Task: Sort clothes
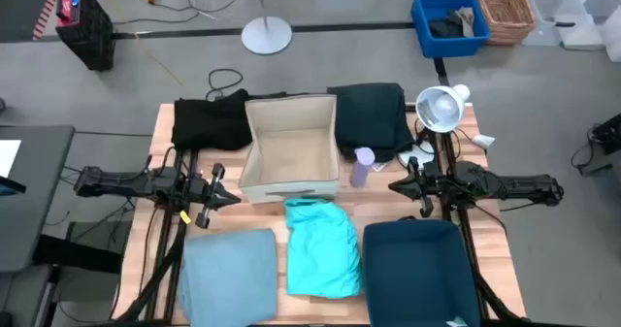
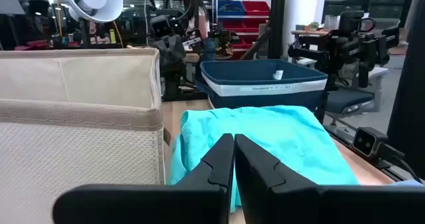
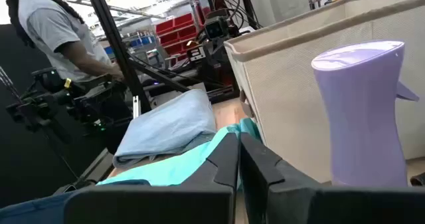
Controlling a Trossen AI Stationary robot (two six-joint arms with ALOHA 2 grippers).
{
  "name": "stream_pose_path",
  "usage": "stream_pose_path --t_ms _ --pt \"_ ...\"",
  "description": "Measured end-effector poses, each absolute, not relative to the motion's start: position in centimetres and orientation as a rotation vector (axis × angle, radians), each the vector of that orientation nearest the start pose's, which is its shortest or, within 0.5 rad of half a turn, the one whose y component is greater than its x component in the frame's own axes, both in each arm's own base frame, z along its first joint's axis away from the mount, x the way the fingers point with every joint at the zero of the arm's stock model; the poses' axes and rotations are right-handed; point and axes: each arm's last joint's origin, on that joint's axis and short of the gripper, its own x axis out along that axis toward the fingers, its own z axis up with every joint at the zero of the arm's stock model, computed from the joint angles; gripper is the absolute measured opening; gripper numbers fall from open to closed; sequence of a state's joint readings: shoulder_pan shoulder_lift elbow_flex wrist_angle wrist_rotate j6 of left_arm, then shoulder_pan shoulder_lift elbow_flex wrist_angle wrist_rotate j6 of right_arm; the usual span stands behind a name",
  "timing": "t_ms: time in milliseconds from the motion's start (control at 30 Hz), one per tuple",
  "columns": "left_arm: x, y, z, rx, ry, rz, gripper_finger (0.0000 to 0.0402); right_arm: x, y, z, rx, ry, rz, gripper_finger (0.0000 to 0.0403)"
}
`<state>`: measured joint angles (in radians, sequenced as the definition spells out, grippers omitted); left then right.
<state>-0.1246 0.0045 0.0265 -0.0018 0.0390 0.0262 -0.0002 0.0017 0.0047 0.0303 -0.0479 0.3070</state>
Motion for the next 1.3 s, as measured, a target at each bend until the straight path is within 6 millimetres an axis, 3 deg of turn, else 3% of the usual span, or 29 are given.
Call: stream_pose_path --t_ms 1100,1300 --pt "9.54 -1.31 17.21 0.026 -0.023 -0.164 0.0011 9.75 0.13 16.79 0.306 -0.026 0.052 0.0033" --pt "9.55 -1.14 17.48 0.249 -0.062 -0.099 0.0011 9.75 0.13 16.82 0.282 -0.03 0.052 0.0033"
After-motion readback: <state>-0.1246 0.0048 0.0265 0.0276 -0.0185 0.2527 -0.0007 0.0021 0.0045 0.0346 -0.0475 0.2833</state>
